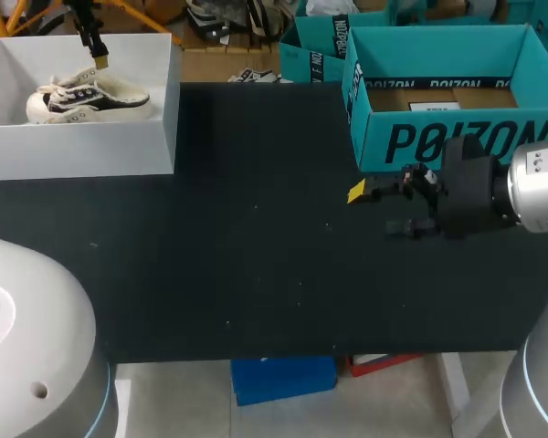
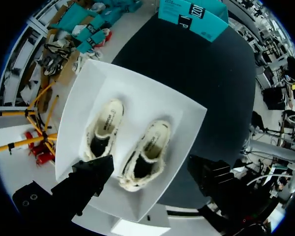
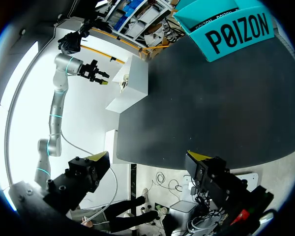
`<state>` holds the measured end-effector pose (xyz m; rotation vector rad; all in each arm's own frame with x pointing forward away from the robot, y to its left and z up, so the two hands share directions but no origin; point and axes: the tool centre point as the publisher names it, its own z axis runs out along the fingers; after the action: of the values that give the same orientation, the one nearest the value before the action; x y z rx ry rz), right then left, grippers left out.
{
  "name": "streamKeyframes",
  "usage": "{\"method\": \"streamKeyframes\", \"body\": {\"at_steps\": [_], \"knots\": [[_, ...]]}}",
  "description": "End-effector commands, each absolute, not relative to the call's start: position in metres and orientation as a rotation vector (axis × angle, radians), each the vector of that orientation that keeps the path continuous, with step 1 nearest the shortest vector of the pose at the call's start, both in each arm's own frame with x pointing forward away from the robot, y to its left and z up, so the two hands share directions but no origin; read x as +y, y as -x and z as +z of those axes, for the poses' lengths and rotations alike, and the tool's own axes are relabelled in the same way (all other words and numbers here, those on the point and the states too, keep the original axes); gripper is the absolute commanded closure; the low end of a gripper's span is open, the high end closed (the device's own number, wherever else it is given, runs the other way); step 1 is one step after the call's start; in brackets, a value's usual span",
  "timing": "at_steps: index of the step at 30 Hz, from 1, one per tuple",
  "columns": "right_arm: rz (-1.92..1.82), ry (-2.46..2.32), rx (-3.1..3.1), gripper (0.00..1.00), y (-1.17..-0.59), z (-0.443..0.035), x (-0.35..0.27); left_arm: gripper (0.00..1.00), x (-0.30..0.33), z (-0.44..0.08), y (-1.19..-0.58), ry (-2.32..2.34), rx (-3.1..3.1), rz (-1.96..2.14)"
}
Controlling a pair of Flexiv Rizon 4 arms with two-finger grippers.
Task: Take the shoe out of the shoebox, open the shoe tongue, remove and reinsert the insole, then place the shoe into the shoebox
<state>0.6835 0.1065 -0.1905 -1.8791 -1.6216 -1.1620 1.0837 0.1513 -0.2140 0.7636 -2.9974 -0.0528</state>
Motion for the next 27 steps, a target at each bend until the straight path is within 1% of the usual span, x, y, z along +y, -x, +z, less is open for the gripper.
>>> {"method": "streamKeyframes", "body": {"at_steps": [1, 8, 17, 27], "knots": [[-1.162, 1.88, -1.622, 0.0, -0.684, -0.191, 0.107, 0.0, 0.134, -0.218, -1.037, -0.895, -3.093, -0.135], [-1.162, 1.88, -1.622, 0.0, -0.684, -0.191, 0.107, 0.0, 0.126, -0.221, -0.997, -1.102, -3.055, -0.14], [-1.162, 1.88, -1.622, 0.0, -0.684, -0.191, 0.107, 0.0, 0.116, -0.237, -0.956, -1.266, -3.016, -0.147], [-1.162, 1.88, -1.622, 0.0, -0.684, -0.191, 0.107, 0.0, 0.115, -0.248, -0.939, -1.383, -3.002, -0.139]]}}
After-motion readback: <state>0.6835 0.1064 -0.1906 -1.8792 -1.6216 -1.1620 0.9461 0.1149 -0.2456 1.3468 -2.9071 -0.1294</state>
